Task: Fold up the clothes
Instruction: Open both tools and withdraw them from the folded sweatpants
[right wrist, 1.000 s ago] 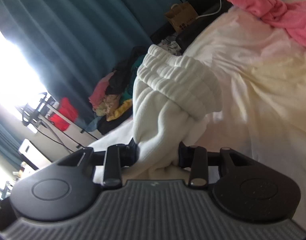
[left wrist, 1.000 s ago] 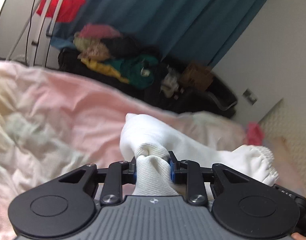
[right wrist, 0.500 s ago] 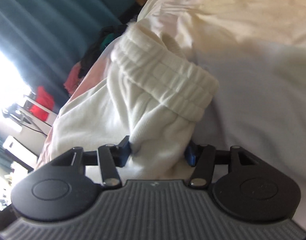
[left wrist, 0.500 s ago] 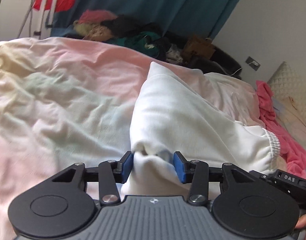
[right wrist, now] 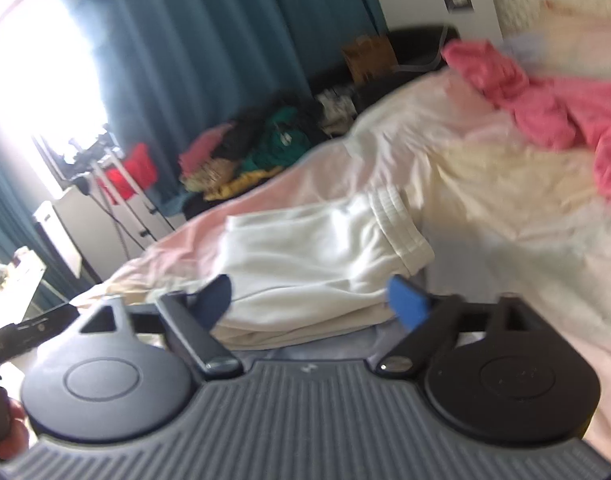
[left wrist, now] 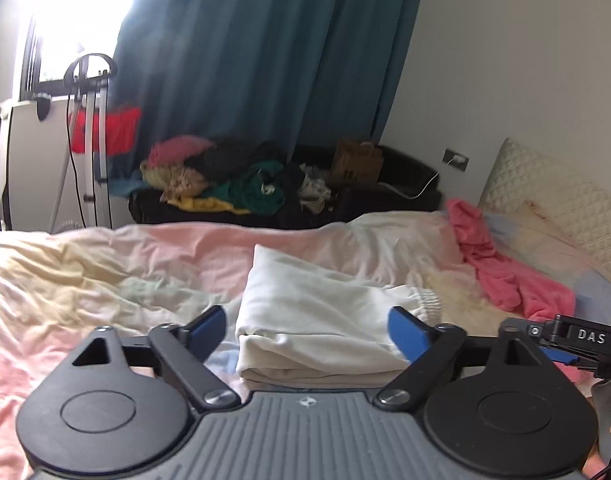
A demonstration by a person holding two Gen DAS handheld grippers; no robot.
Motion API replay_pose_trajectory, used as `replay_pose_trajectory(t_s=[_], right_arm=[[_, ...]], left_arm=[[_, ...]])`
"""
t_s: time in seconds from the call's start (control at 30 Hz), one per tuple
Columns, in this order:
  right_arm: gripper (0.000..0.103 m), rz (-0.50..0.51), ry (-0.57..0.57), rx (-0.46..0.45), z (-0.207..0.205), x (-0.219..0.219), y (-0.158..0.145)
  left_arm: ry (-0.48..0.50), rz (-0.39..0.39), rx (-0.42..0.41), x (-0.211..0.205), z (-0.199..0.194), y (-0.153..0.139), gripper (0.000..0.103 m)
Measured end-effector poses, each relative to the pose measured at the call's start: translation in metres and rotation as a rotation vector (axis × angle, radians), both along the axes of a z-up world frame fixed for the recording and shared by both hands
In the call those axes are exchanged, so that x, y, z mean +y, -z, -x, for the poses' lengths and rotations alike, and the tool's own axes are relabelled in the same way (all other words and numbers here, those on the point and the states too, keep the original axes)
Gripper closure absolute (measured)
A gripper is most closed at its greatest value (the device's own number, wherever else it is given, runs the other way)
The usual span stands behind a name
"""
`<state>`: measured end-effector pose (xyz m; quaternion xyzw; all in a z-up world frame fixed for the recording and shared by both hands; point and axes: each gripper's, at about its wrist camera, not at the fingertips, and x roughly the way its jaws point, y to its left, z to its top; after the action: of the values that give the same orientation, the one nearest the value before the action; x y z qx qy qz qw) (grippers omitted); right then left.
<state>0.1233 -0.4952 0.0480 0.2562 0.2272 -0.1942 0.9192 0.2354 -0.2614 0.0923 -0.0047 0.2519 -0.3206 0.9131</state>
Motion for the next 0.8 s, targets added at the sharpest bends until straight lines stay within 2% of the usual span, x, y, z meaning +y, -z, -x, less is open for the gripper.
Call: replay_pose_trajectory(t_s=[0.17, 0.43, 0.6, 0.8], right_arm=[[0.016, 0.035, -0.05, -0.013, 0.044, 0.045, -0.037], [0.016, 0.177, -0.134, -0.06, 0.111, 0.122, -0.074], [0.016, 0.202, -0.16, -0.109, 0.146, 0.156, -0.084], [0.016, 0.228, -0.146, -0.136, 0.174, 0.181, -0.08]], left_arm=[[0.001, -0.006, -0.1, 0.033, 0.076, -0.036, 0.0], [-0.009, 0.008, -0.186, 0.096, 0.174, -0.059, 0.0], [-0.015, 0.017, -0.237, 0.135, 0.234, -0.072, 0.0], [-0.06, 0.047, -0.215, 0.169, 0.276, -0.063, 0.0]])
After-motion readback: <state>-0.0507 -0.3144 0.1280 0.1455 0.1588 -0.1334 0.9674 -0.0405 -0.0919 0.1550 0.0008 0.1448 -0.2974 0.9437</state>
